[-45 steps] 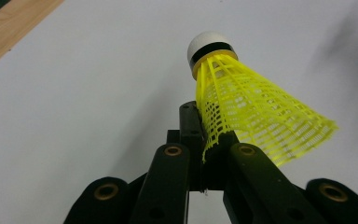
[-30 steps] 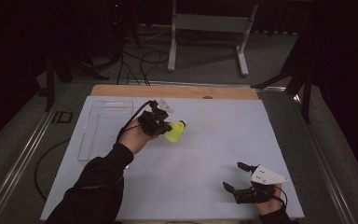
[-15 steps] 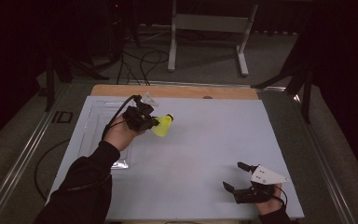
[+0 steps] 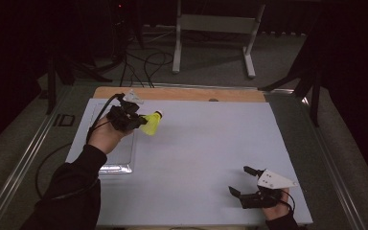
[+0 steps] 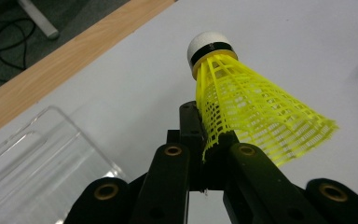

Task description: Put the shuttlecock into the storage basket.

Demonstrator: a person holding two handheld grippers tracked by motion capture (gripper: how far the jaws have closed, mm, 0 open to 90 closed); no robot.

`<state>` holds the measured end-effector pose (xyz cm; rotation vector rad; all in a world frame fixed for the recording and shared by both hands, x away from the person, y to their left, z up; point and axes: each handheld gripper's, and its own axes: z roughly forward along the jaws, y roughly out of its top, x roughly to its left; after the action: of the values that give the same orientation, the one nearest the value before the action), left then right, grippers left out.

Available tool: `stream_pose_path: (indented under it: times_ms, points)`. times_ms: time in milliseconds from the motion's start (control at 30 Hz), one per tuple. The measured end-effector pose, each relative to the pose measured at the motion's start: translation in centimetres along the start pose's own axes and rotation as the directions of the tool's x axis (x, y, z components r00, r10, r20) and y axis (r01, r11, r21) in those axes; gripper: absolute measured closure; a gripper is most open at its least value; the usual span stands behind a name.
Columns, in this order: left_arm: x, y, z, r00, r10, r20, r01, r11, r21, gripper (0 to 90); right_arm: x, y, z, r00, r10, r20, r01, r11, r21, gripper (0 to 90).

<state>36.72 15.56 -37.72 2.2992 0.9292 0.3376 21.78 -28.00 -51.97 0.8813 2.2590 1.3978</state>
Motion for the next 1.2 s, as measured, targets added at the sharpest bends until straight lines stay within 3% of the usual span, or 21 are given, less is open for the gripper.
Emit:
stream_pose_path:
  times_ms: [400,733,1200]
  points:
    - [2.0,-2.1,-2.0,0.9973,-0.053,-0.051,0.053,0.9986,0.001,89.7,0.1,0.0,0.1,1.0,-0.001,0.002,0.001,1.0,0.007,8.8]
    - [3.8,-3.8,-3.4,0.9908,-0.104,-0.087,0.104,0.9946,-0.004,89.8,0.1,0.0,0.1,1.0,0.001,0.003,-0.001,1.0,0.014,8.8]
    - [5.1,-6.3,-1.2,0.9796,-0.174,-0.101,0.176,0.9843,0.016,89.8,0.1,-0.1,0.2,1.0,0.003,0.004,-0.003,1.0,0.018,8.8]
